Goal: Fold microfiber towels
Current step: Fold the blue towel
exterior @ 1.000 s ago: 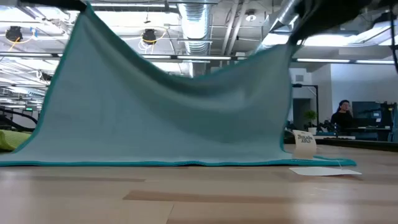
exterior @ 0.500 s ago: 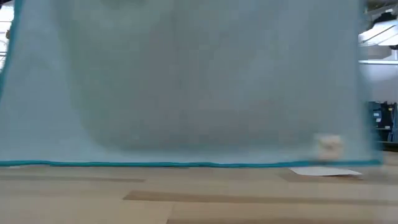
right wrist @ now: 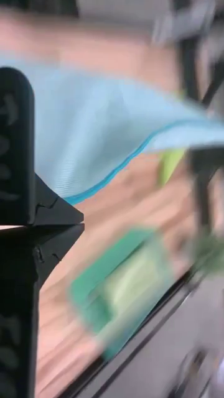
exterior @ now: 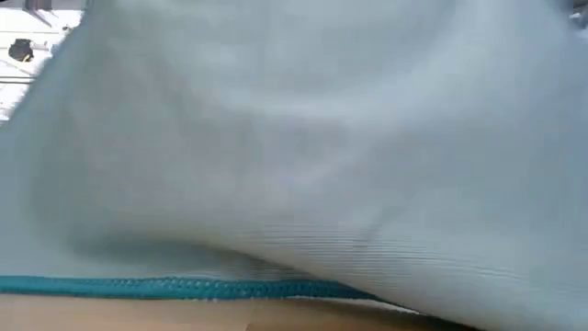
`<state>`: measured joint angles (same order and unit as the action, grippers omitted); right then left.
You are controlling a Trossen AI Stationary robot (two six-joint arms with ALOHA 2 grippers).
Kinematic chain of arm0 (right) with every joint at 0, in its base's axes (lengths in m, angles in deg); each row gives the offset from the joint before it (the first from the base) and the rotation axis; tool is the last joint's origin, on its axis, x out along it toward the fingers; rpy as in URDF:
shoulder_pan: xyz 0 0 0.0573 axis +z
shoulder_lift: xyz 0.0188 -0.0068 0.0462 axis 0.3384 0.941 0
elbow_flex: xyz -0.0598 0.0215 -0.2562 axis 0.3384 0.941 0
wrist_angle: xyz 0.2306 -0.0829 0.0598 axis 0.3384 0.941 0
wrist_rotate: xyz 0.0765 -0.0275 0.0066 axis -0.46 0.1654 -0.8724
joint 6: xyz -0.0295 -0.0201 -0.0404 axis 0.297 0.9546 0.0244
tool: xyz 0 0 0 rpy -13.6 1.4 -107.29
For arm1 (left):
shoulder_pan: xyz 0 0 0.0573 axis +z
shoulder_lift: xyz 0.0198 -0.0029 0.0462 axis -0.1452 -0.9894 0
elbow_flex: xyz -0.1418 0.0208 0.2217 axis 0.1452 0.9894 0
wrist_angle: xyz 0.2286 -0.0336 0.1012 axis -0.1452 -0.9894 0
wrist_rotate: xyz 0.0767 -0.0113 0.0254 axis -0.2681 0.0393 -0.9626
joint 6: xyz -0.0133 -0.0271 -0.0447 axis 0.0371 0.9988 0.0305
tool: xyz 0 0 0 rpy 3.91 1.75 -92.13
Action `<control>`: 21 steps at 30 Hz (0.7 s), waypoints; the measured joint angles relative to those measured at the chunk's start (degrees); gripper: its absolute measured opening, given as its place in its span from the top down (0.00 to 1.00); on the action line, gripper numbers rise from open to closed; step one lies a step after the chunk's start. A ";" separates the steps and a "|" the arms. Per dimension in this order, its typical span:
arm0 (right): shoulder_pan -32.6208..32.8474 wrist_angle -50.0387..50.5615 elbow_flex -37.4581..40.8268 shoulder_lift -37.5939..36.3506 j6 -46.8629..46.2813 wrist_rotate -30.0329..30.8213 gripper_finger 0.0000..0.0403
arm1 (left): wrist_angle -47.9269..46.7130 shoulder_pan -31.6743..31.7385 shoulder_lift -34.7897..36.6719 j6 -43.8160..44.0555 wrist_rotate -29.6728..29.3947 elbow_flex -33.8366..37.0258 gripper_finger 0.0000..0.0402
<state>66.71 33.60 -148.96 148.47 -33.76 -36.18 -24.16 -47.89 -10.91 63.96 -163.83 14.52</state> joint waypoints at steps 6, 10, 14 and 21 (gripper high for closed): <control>-10.76 2.30 12.14 0.03 -3.27 -2.86 0.97 | 0.21 8.14 0.00 5.76 0.05 10.41 1.00; -16.34 -3.63 18.28 0.03 3.72 -2.90 0.97 | 4.25 12.19 -0.02 6.85 0.06 16.84 1.00; -19.03 -11.30 20.85 0.03 12.74 -4.02 0.98 | 11.31 12.84 -0.02 2.78 1.07 20.48 1.00; -17.37 -20.47 20.90 0.03 20.24 -13.82 0.97 | 19.51 11.01 -0.63 -8.57 17.34 21.18 1.00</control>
<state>49.34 13.13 -128.07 148.51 -13.52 -50.00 -4.64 -36.88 -11.54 55.39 -146.49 35.70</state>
